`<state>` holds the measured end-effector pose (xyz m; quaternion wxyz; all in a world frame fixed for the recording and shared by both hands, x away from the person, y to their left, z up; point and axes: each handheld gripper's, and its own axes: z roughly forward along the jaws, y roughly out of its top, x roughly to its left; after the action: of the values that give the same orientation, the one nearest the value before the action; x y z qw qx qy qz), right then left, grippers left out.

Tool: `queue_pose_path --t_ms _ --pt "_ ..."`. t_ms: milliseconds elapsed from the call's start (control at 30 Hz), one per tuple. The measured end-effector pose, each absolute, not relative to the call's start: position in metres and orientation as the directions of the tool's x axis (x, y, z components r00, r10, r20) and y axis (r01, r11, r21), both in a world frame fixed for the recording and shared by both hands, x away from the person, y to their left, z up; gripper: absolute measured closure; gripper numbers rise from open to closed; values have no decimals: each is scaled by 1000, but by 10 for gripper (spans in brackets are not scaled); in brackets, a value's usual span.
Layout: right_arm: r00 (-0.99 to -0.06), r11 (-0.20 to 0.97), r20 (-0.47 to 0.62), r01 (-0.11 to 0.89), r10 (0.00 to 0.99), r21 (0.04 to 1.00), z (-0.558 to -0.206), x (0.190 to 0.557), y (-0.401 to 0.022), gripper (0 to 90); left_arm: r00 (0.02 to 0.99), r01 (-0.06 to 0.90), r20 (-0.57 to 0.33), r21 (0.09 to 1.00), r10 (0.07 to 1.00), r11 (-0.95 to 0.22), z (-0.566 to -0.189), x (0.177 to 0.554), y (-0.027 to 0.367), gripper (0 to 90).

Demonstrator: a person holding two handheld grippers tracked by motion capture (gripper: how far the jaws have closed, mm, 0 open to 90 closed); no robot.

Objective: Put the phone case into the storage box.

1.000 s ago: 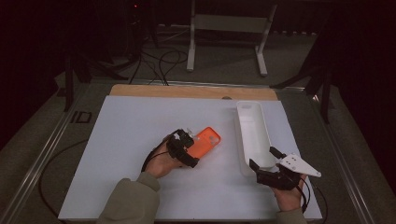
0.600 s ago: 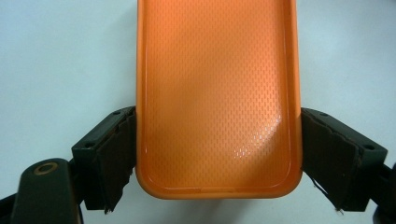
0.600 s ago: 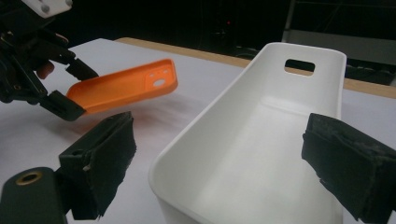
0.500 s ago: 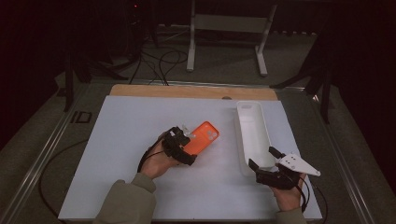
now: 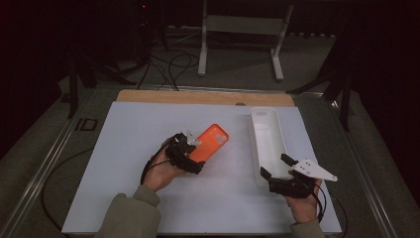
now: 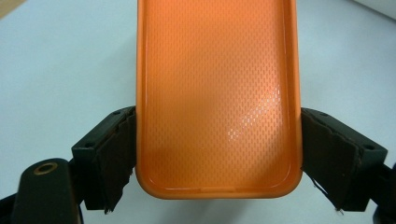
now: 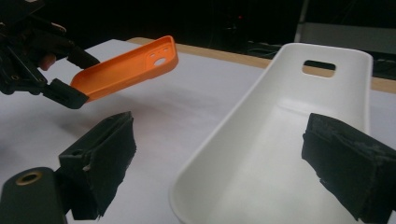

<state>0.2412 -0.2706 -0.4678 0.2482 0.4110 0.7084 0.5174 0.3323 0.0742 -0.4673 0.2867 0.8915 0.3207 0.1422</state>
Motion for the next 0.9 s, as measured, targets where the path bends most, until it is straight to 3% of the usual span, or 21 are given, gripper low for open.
queue_pose_path --t_ms 900 --pt "-624 94 198 402 756 911 -442 274 -247 90 745 414 146 664 651 -623 -446 314 82 169"
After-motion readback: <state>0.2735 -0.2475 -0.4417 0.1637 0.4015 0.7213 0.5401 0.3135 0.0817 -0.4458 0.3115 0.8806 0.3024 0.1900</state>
